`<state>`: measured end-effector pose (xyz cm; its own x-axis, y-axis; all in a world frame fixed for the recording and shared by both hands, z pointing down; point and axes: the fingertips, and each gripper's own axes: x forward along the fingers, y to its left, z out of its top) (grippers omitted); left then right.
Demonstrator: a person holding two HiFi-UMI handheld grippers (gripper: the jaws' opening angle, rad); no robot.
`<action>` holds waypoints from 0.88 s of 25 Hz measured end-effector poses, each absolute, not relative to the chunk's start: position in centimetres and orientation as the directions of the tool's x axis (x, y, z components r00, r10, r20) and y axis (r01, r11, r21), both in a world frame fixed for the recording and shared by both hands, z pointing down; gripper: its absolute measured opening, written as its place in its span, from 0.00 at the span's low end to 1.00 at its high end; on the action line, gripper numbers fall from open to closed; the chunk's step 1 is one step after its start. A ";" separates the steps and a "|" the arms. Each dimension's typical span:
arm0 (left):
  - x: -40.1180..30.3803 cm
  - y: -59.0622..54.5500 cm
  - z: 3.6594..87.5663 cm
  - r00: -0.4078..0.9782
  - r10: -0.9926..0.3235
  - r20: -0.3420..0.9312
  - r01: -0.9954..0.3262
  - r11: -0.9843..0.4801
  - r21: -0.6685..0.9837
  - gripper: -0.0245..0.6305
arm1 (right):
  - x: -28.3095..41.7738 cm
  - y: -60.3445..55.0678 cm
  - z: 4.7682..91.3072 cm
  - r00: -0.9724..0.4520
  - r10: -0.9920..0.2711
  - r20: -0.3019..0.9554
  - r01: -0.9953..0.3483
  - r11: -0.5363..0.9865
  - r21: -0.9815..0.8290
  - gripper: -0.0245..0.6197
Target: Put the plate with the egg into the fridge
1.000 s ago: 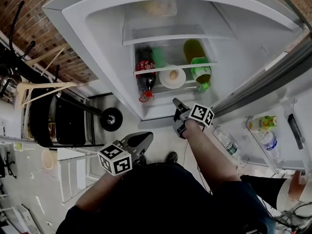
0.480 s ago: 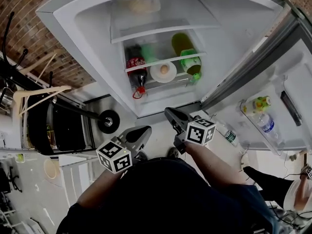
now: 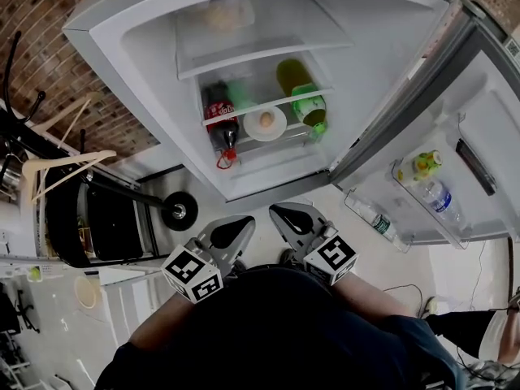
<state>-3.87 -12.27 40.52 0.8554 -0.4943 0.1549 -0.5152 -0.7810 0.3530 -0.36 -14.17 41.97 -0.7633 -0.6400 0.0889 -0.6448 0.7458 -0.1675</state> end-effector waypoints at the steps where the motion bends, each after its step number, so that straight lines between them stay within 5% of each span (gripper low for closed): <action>1: -3.9 -12.1 40.4 0.855 -0.497 0.148 -0.516 -0.784 0.345 0.04 | -0.4 -13.7 42.0 -0.763 -0.641 0.084 -0.646 0.748 -0.152 0.05; 22: -4.5 -11.2 40.2 0.855 -0.501 0.136 -0.517 -0.796 0.315 0.04 | -2.9 -11.8 41.8 -0.803 -0.591 0.079 -0.596 0.793 -0.127 0.05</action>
